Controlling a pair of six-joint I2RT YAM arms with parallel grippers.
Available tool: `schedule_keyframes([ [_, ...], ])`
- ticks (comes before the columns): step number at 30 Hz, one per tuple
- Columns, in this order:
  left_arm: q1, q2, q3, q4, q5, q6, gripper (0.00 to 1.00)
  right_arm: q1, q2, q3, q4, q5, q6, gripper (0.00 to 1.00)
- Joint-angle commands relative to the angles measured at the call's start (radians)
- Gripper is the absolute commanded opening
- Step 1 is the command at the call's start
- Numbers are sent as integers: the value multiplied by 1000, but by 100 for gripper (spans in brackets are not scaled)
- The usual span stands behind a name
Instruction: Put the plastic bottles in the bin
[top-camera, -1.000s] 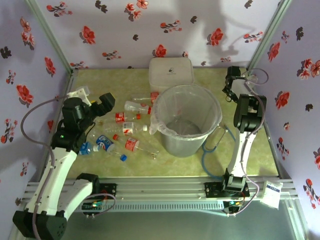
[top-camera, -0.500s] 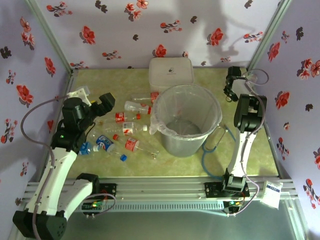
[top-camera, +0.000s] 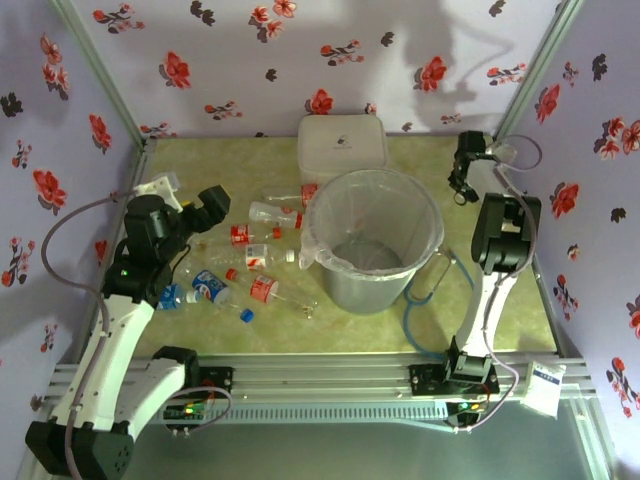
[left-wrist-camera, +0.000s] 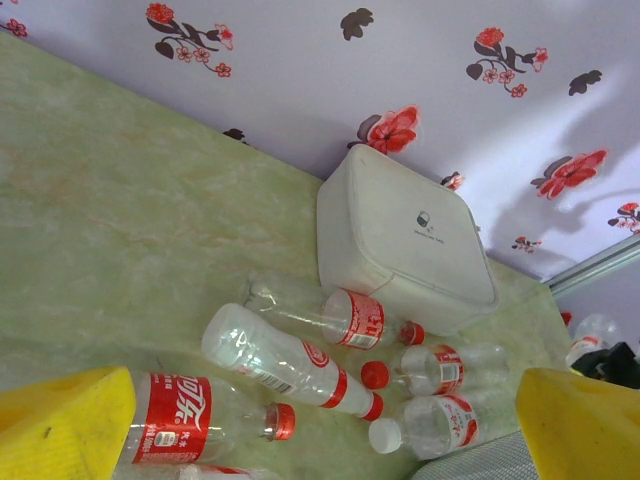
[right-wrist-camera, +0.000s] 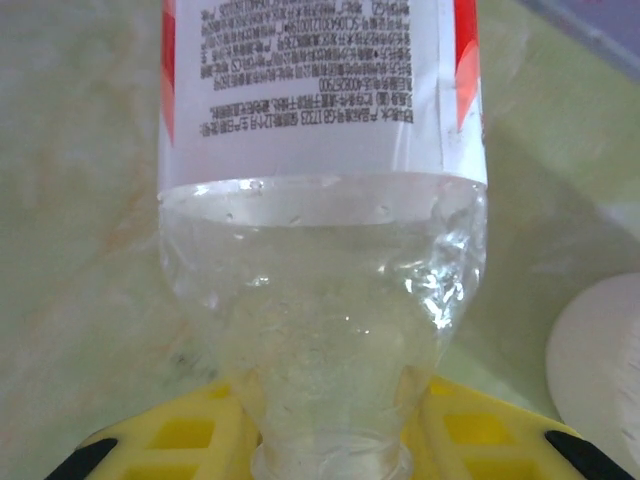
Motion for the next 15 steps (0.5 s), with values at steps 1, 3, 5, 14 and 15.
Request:
schedule_keyframes([
  [1, -6, 6, 0, 12, -1, 10, 98, 35, -165, -19, -8, -5, -54, 23],
  [3, -6, 9, 0, 20, 9, 4, 98, 51, -239, -33, -32, -17, -75, 22],
  [5, -6, 10, 2, 30, 34, -7, 98, 78, -335, -48, -56, -28, -101, 22],
  [14, -78, 25, 47, 71, 164, -70, 96, 207, -697, -46, -228, -122, -157, 21],
  [15, -104, 26, 54, 73, 169, -70, 96, 228, -732, -47, -248, -135, -157, 21],
])
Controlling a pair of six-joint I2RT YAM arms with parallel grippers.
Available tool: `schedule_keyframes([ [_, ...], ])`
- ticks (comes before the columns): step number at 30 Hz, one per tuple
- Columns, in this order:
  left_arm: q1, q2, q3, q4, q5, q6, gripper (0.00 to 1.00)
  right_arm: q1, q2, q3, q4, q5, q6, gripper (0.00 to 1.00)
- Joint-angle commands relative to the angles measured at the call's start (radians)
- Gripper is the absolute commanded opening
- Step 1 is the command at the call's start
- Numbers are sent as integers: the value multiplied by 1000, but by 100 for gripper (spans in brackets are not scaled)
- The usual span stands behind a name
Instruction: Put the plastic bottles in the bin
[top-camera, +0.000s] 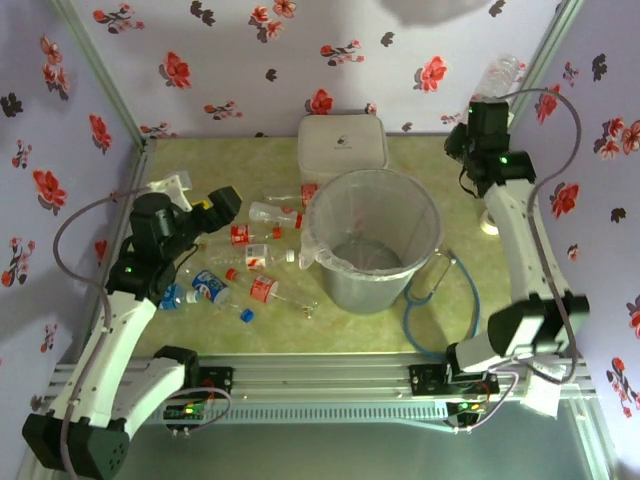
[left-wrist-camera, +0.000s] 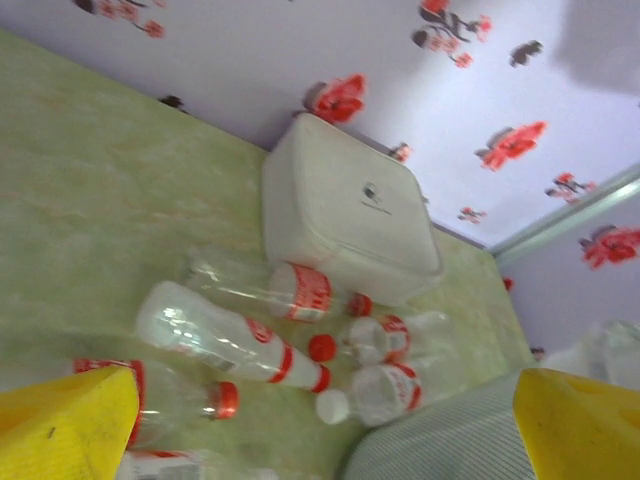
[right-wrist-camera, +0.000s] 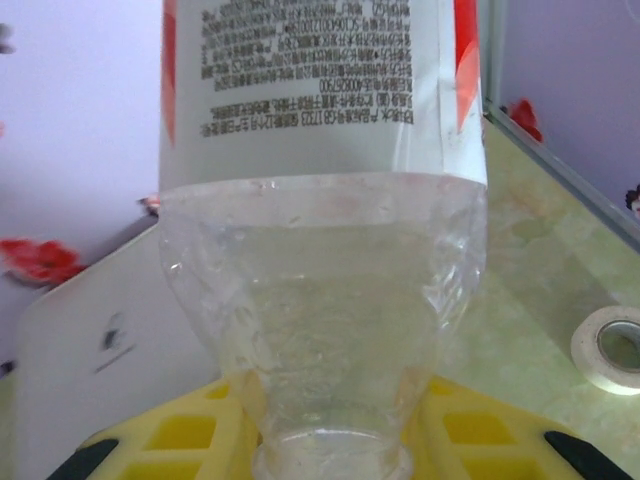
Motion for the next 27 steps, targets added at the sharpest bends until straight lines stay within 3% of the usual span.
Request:
schedule_keyframes([
  [1, -72, 5, 53, 43, 63, -23, 96, 54, -93, -3, -130, -59, -33, 21],
  [8, -279, 61, 24, 87, -17, -39, 94, 314, -219, 45, -318, -18, -34, 21],
  [15, -404, 124, -3, 199, -73, -71, 92, 644, -211, 73, -477, 57, 2, 20],
  [20, -469, 145, 29, 171, -152, -36, 91, 768, -230, 7, -518, 65, 48, 20],
  [27, -506, 181, 25, 198, -208, -34, 90, 851, -299, -138, -506, 49, 111, 20],
])
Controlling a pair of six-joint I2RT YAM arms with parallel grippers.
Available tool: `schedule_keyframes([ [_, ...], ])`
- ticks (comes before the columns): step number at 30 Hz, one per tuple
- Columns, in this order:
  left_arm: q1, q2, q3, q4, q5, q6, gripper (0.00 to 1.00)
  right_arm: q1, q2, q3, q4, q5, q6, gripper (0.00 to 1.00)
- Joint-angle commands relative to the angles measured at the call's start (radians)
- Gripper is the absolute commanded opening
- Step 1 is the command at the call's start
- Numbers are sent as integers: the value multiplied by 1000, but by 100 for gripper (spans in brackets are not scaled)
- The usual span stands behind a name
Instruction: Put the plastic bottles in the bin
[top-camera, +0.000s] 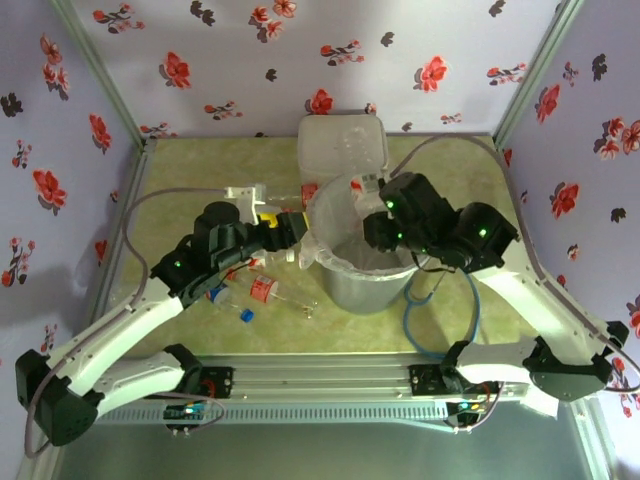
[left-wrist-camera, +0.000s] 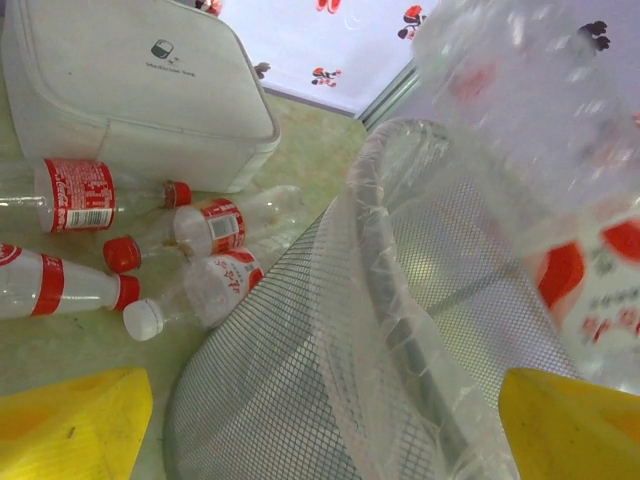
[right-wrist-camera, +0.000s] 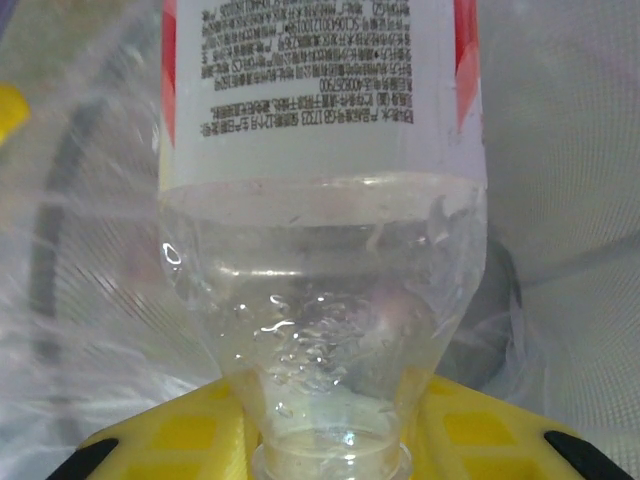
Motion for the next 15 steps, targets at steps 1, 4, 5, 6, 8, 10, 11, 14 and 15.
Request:
schedule_keyframes([
  [1, -13, 33, 32, 25, -49, 18, 90, 21, -65, -57, -17, 16, 54, 20],
  [4, -14, 52, 48, 20, -51, 32, 90, 21, -95, -92, -54, 50, 80, 20],
  [5, -15, 56, 50, 22, -51, 35, 90, 21, -98, -97, -68, 59, 84, 21],
  [6, -15, 62, 52, 26, -51, 39, 90, 22, -99, -101, -81, 70, 86, 21],
  [8, -15, 70, 55, 31, -54, 46, 91, 22, -97, -99, -98, 94, 86, 25],
  [10, -14, 73, 62, 25, -57, 54, 91, 20, -90, -83, -101, 100, 72, 43],
  [11, -15, 73, 65, 21, -58, 58, 91, 20, -88, -73, -100, 100, 63, 54],
  [14, -15, 62, 75, 5, -71, 76, 92, 2, -66, -19, -117, 130, 30, 75],
  [15, -15, 58, 78, -2, -78, 85, 92, -11, -56, 1, -121, 135, 15, 77],
])
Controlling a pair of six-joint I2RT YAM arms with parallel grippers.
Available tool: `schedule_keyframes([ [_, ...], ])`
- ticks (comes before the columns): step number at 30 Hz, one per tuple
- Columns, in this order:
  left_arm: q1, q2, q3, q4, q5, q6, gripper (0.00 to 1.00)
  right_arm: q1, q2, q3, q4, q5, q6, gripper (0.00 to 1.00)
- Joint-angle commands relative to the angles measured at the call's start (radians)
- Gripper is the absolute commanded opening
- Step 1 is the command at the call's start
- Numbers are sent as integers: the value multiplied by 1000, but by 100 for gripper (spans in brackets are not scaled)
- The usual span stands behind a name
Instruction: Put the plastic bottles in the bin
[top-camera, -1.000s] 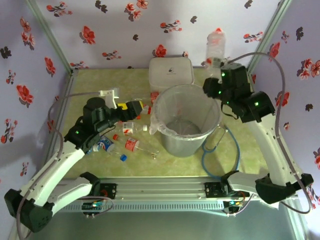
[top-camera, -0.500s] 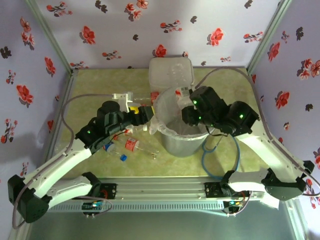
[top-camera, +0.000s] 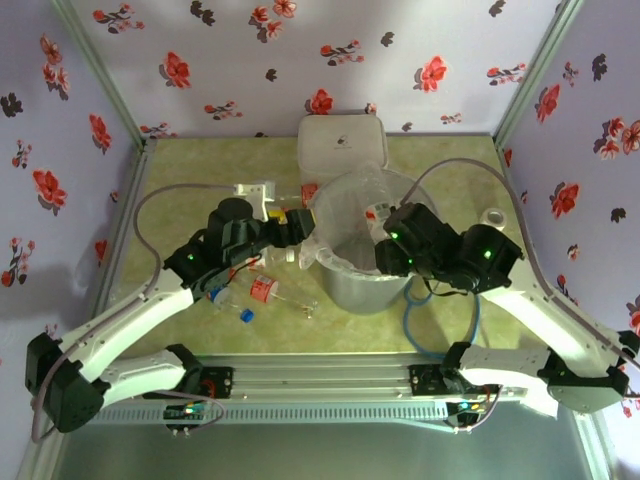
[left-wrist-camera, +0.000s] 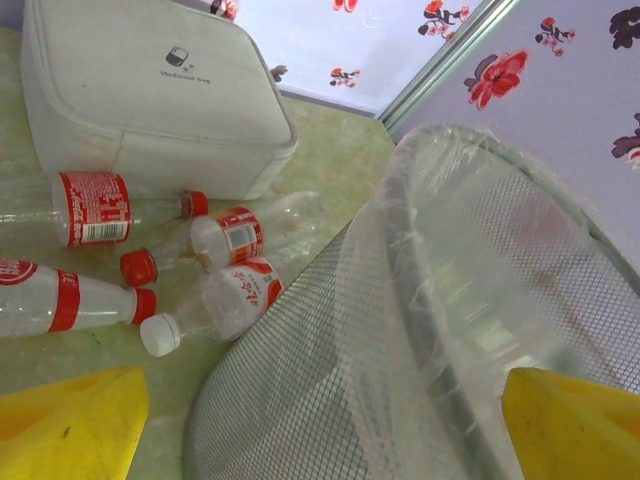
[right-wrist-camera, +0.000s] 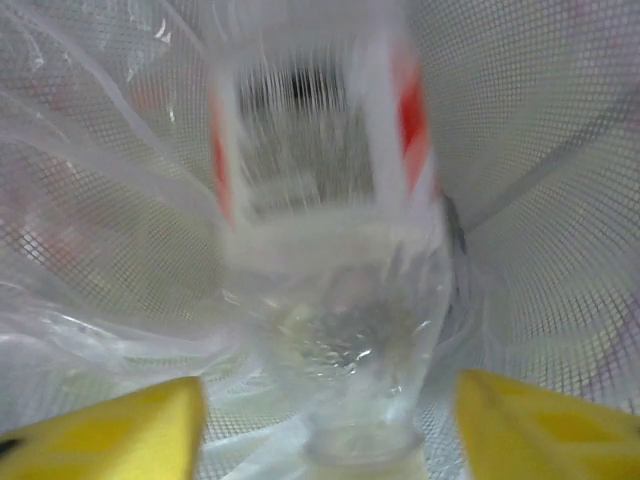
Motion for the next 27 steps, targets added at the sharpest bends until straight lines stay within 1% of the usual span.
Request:
schedule_keyframes([
  [1, -6, -15, 41, -13, -44, 55, 92, -35, 29, 78, -32, 59, -46, 78],
  [5, -4, -36, 56, -60, -75, 80, 93, -103, 80, 122, 18, 55, -103, 78],
  [8, -4, -61, 76, -139, -109, 97, 93, -157, 147, 140, 70, 34, -142, 75],
  [10, -1, -84, 91, -207, -136, 108, 94, -176, 211, 156, 90, -18, -179, 73],
  [13, 9, -120, 93, -287, -165, 113, 94, -190, 312, 194, 63, -38, -221, 69],
  [16, 28, -157, 63, -312, -165, 99, 95, -198, 387, 207, 7, -86, -241, 65],
  [19, 54, -178, 26, -304, -150, 81, 95, -201, 390, 146, 18, -158, -248, 60],
  [22, 79, -176, 1, -284, -132, 66, 95, -216, 382, 42, 71, -237, -220, 55],
  [24, 95, -175, -8, -271, -116, 56, 95, -221, 392, -14, 104, -248, -210, 54],
  [27, 115, -173, -13, -259, -98, 48, 95, -256, 417, -93, 169, -251, -194, 47],
])
